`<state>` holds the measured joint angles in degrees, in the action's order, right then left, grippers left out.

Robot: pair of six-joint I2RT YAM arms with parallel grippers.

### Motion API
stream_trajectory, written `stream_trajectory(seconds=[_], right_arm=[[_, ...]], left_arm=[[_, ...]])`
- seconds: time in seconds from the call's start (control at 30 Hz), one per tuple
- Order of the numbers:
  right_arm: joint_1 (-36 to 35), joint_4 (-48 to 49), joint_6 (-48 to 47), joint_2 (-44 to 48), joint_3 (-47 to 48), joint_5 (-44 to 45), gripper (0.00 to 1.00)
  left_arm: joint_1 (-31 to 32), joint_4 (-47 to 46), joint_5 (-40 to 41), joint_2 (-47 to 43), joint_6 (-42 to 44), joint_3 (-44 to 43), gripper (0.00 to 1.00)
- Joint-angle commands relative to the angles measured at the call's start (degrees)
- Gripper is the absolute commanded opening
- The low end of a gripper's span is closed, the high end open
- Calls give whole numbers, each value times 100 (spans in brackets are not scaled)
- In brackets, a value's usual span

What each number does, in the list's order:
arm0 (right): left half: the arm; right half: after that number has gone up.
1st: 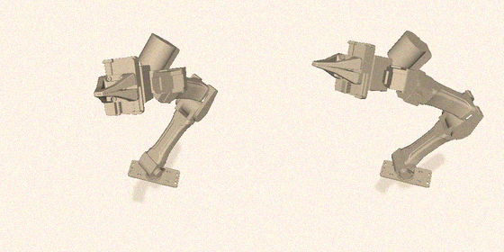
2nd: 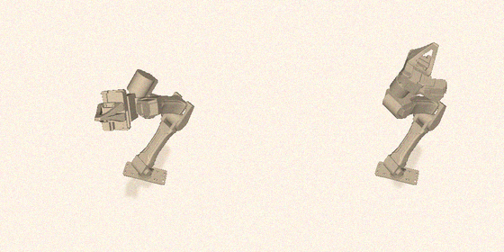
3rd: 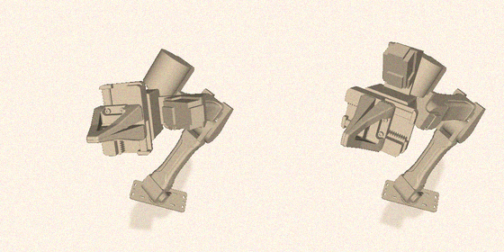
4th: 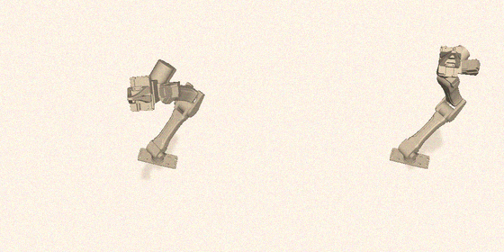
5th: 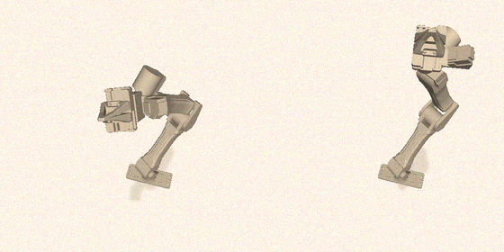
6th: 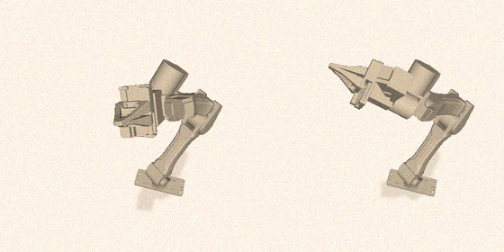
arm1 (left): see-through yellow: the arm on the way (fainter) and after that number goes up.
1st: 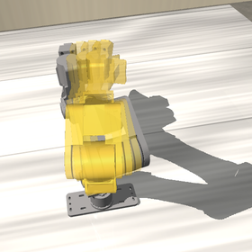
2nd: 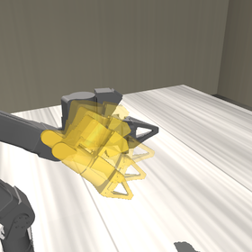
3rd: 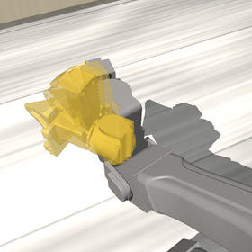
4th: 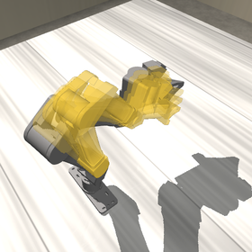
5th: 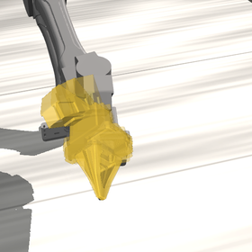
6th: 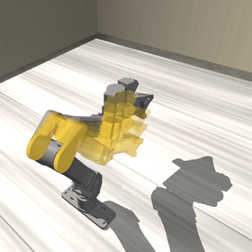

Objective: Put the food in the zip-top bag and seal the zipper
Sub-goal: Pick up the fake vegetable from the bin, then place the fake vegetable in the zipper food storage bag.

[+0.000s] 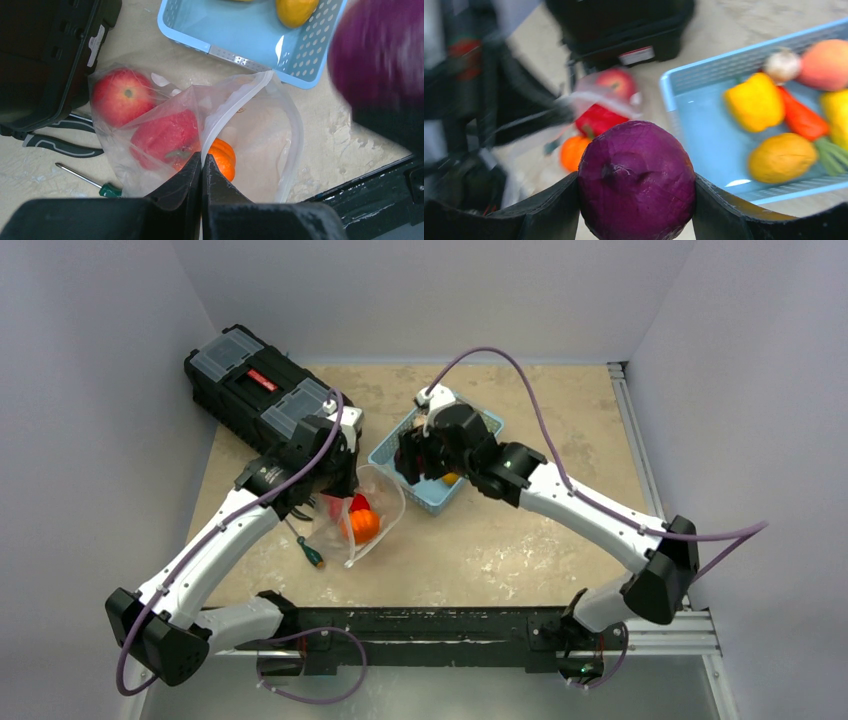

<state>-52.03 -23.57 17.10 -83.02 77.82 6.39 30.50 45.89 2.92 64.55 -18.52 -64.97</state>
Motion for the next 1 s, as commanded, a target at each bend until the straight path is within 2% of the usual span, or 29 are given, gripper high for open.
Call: stream_trajectory(seconds=[0.0, 0.1, 0.27, 0.4, 0.47, 0.53, 0.63, 0.73, 0.97], right_arm=[[-290, 252, -126, 516, -453, -604, 0], [-355, 671, 53, 714, -812, -949, 9], [-436, 1138, 330, 378, -854, -1186, 18], [-621, 1143, 310, 48, -569, -654, 44], [-633, 1143, 357, -110, -450, -482, 63], [-649, 1200, 369, -227, -403, -386, 77], [-666, 1329, 381, -284, -414, -327, 92], [-669, 1365, 399, -287, -430, -256, 97], [-654, 1189, 655, -117, -630, 198, 97]], left_arm=[[-54, -229, -17, -153, -90, 11, 0], [-65, -221, 3, -159, -90, 19, 0], [-64, -255, -19, -159, -90, 36, 0], [-66, -288, -36, -163, -85, 62, 0], [-62, -320, -61, -167, -83, 80, 0], [-62, -347, -70, -185, -81, 93, 0], [-68, -400, -87, -219, -86, 124, 0], [-62, -416, -125, -213, -82, 141, 0], [-63, -410, -65, -231, -72, 134, 0]])
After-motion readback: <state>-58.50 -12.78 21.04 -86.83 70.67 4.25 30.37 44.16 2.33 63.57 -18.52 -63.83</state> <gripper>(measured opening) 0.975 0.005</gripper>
